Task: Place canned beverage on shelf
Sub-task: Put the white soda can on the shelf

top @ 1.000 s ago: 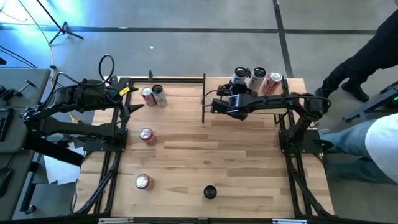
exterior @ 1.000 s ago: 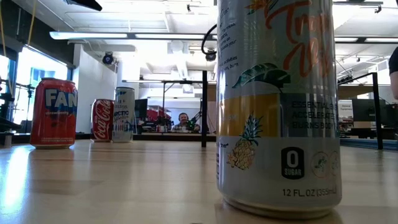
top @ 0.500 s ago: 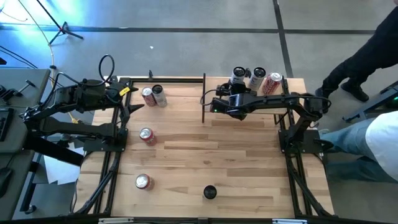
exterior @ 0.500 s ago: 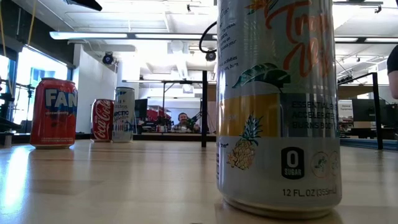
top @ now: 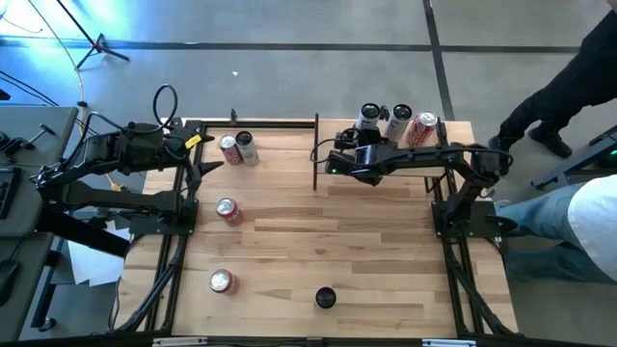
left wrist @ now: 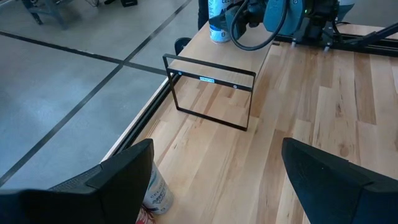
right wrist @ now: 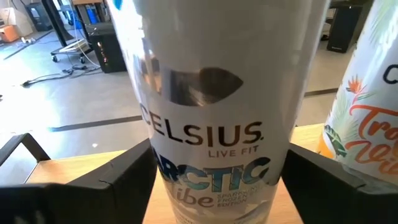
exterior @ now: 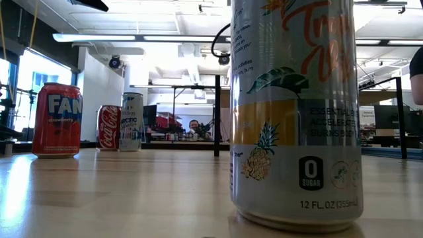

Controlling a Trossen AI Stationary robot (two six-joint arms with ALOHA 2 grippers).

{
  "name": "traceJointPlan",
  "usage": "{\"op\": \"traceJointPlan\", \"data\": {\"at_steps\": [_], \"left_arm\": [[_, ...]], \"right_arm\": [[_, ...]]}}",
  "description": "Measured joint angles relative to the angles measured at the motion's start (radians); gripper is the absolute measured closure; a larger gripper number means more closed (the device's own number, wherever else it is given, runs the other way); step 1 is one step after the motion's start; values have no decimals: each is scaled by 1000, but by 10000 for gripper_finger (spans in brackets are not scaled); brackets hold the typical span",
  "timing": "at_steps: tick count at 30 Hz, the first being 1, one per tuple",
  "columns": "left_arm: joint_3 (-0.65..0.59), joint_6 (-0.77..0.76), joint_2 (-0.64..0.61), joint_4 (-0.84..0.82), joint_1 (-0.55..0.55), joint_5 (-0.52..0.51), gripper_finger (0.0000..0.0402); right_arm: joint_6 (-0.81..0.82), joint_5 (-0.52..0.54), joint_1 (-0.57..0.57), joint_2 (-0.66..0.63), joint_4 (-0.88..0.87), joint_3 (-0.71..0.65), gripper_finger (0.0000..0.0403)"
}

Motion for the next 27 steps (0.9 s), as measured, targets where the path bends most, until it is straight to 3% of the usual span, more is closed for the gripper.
{"op": "traceJointPlan", "data": {"at_steps": [11, 27], "left_arm": [[0, 0, 0, 0, 0, 0, 67], [0, 0, 0, 0, 0, 0, 67]], "right_arm": [[-1, -57, 1, 0, 0, 0, 16], [37, -139, 58, -1, -21, 0, 12]]}}
